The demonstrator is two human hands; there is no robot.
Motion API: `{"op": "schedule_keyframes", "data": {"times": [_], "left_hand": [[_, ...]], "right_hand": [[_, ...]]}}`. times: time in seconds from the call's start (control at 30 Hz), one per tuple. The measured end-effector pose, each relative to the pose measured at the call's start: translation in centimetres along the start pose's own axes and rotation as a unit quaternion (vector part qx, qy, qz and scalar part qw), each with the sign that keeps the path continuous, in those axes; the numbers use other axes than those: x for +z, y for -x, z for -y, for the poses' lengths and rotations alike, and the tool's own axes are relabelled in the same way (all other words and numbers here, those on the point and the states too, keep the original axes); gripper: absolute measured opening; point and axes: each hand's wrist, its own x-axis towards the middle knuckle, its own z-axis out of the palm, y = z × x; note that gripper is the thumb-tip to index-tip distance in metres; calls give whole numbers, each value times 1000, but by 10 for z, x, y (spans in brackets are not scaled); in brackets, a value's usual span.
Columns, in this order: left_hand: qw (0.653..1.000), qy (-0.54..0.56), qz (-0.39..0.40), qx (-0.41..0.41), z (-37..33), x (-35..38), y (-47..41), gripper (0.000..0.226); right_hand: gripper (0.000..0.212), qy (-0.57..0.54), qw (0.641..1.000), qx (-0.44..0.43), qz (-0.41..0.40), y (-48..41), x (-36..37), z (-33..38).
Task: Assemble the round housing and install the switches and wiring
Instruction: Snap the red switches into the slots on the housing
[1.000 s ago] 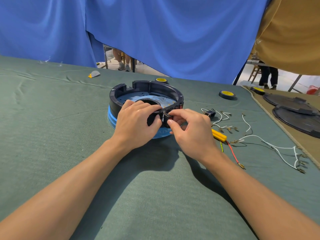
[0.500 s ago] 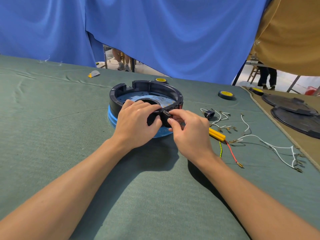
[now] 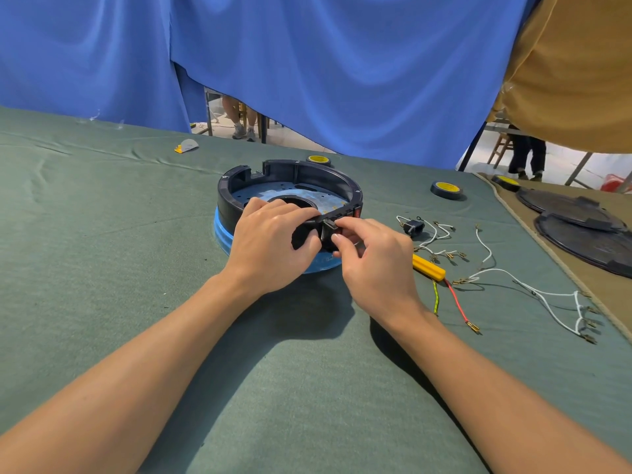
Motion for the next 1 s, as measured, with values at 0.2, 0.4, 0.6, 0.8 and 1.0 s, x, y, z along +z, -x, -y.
{"op": "schedule_keyframes", "data": {"times": [0.2, 0.4, 0.6, 0.8, 1.0], "left_hand": [[1000, 5, -3, 2, 0, -1, 0, 35], [1000, 4, -4, 2, -1, 0, 0, 35], [1000, 6, -10, 3, 0, 0, 0, 38], [1000, 8, -9, 0, 0, 0, 1, 32], [1000, -2, -15, 18, 2, 1, 1, 43]], "right_hand": [[9, -1, 1000, -9, 25, -4, 1, 1], [9, -64, 992, 45, 100, -19, -6, -6], [20, -49, 993, 15, 106, -16, -4, -6], [17, -72, 990, 46, 114, -18, -4, -10], [11, -158, 959, 139, 188, -46, -14, -12]]}}
